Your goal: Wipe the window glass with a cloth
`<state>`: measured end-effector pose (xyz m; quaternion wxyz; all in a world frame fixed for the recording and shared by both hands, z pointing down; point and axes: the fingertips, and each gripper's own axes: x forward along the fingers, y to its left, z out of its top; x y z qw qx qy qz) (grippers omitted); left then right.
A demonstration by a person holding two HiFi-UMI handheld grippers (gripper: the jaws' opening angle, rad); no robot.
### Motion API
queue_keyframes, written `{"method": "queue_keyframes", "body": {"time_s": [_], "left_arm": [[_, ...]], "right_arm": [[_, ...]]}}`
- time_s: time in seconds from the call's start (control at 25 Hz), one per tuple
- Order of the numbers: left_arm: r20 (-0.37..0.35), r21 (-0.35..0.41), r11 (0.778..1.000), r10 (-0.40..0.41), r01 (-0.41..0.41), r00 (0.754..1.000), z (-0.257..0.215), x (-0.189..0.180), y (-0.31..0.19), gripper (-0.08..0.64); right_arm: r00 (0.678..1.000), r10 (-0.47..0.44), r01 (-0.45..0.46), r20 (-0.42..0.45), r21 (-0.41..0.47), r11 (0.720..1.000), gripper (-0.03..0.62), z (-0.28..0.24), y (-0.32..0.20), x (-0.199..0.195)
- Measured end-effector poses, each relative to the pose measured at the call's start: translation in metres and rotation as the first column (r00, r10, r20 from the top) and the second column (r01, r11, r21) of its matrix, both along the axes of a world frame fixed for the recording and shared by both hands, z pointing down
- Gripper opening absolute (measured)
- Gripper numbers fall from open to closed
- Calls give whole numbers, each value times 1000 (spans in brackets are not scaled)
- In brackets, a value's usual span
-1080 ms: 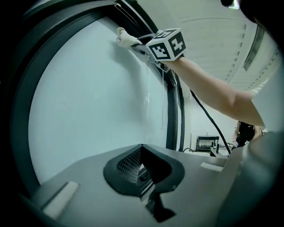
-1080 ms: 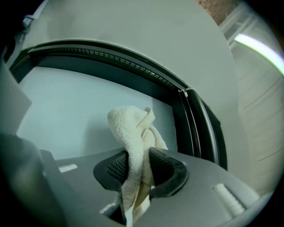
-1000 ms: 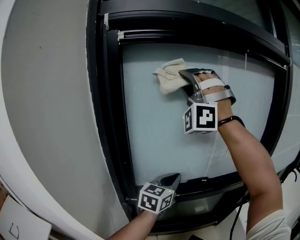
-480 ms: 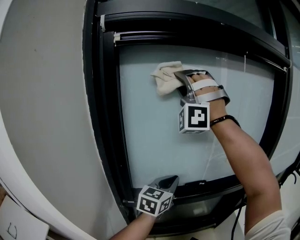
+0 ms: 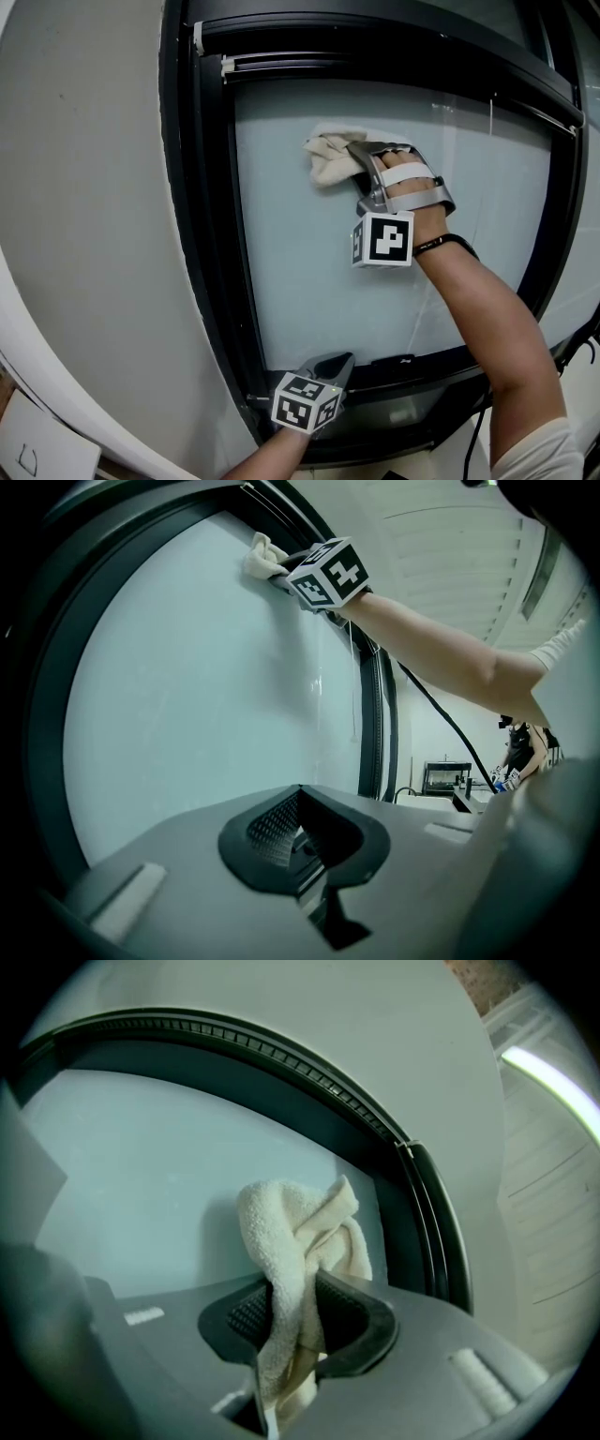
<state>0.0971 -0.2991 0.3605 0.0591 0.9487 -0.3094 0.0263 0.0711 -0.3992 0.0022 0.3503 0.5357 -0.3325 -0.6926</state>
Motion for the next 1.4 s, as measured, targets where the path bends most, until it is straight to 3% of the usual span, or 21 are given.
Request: {"method": "queue_keyframes", "body": {"time_s": [1.4], "left_arm": [[12, -69, 998, 2, -2, 1000, 39, 5, 10, 16]], "right_arm": [[999, -37, 37, 4, -79, 996, 101, 94, 2, 2]]}}
